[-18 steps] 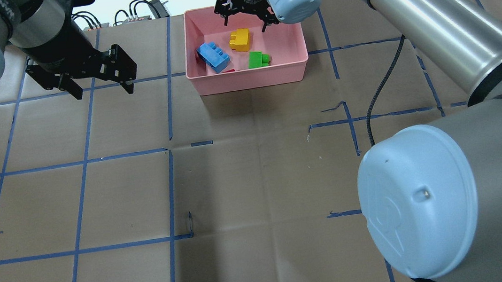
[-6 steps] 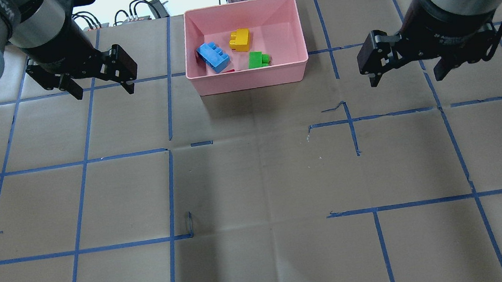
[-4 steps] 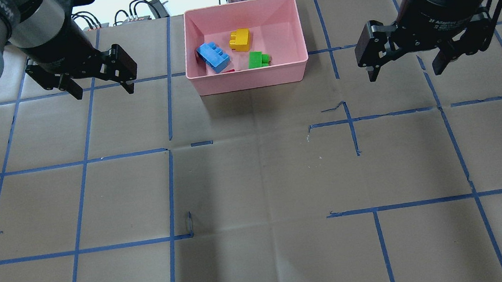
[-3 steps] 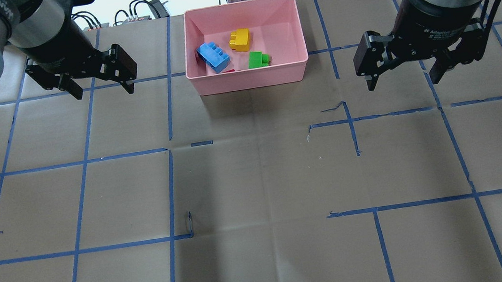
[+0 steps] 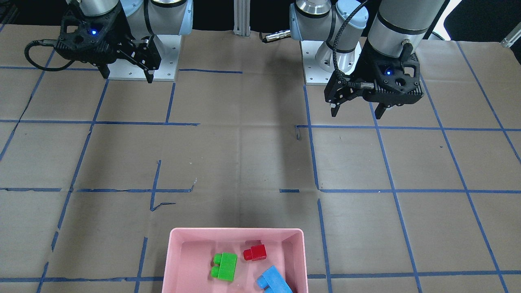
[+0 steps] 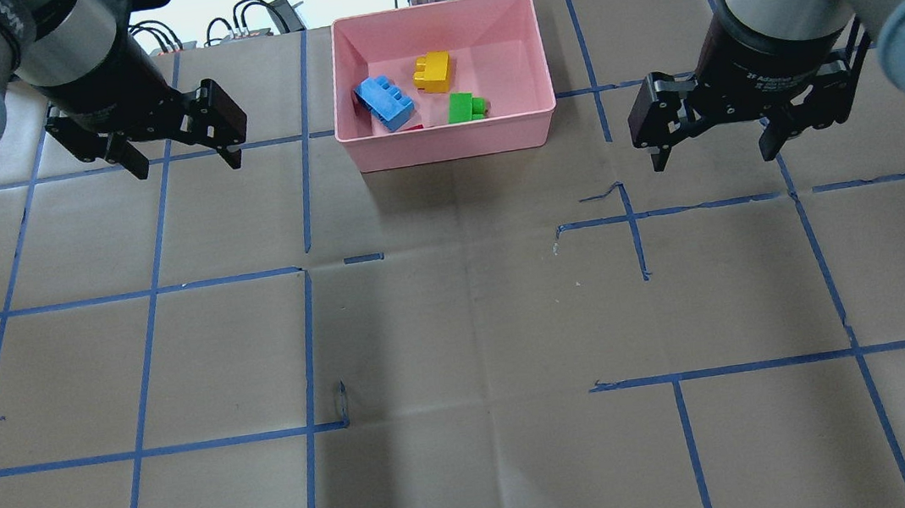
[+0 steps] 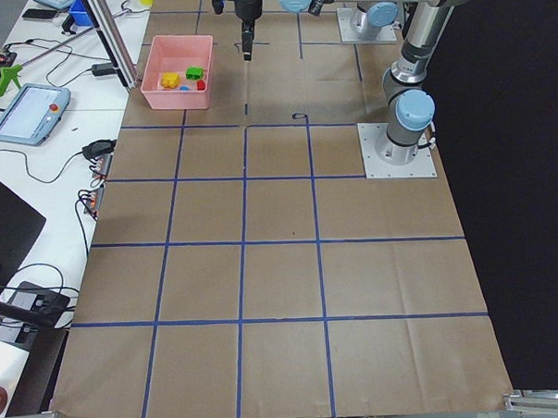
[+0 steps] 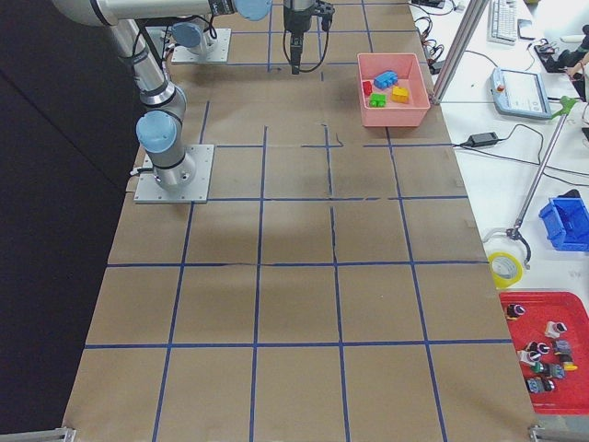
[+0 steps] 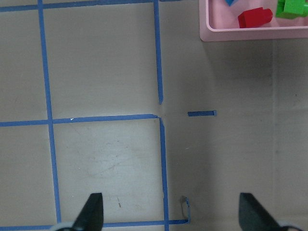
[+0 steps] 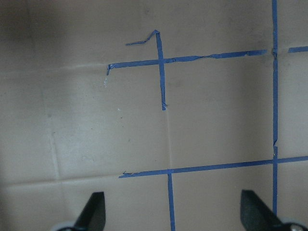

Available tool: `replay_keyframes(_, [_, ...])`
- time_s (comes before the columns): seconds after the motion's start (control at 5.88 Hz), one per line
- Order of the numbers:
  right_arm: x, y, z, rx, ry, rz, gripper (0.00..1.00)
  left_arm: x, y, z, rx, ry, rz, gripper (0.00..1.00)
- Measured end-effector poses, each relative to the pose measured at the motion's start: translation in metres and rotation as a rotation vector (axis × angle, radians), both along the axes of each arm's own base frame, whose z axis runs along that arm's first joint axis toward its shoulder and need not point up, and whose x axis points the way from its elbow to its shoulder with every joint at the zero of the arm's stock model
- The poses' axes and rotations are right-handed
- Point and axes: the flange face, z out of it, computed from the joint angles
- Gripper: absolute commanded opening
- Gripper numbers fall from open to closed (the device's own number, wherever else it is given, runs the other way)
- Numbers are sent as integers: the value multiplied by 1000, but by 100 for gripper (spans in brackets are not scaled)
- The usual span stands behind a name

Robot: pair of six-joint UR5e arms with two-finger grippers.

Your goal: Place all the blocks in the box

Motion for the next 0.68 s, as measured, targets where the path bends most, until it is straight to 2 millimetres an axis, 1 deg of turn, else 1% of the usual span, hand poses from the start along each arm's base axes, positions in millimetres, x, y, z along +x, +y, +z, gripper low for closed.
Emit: replay_keyframes(0.68, [1,-1,-2,-1,-3,-6,100,0,0,0,0,1,2,100])
